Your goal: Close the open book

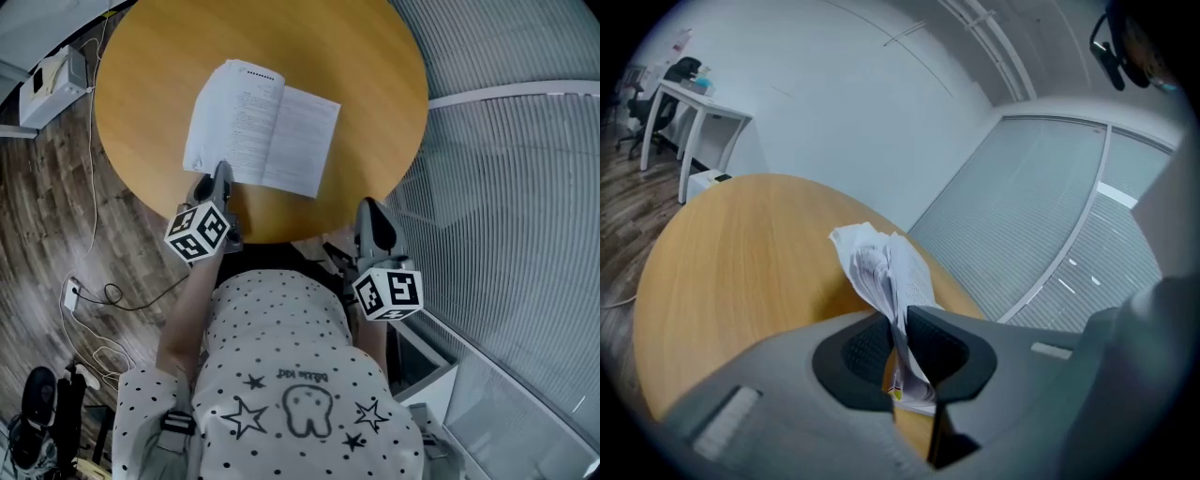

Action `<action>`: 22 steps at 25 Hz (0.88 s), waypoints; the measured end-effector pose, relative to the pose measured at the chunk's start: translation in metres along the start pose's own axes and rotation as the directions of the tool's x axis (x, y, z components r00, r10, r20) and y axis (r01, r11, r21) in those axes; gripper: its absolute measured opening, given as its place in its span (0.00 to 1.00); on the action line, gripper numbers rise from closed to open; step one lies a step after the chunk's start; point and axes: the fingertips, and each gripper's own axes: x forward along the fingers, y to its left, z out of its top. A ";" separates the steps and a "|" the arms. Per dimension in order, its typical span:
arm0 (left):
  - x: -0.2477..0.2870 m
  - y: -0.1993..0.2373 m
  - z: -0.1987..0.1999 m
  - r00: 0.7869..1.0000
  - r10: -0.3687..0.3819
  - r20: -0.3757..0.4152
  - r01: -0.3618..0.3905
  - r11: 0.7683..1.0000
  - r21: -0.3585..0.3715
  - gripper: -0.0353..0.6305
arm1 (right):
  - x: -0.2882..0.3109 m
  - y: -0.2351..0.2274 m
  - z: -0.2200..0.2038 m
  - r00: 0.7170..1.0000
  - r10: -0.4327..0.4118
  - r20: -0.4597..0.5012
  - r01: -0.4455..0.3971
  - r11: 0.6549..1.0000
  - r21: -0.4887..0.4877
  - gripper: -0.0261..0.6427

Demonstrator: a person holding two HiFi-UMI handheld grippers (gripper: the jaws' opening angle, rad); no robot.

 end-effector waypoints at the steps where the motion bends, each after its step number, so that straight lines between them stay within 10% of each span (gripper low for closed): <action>1: 0.000 -0.002 -0.001 1.000 -0.004 -0.001 0.004 1.000 0.021 0.14 | 0.000 -0.001 -0.001 1.000 -0.004 0.002 0.004 1.000 0.003 0.05; 22: 0.006 -0.039 -0.004 0.997 -0.065 -0.044 0.072 0.974 0.212 0.11 | -0.013 -0.023 -0.006 0.996 -0.066 0.054 0.063 0.996 0.062 0.05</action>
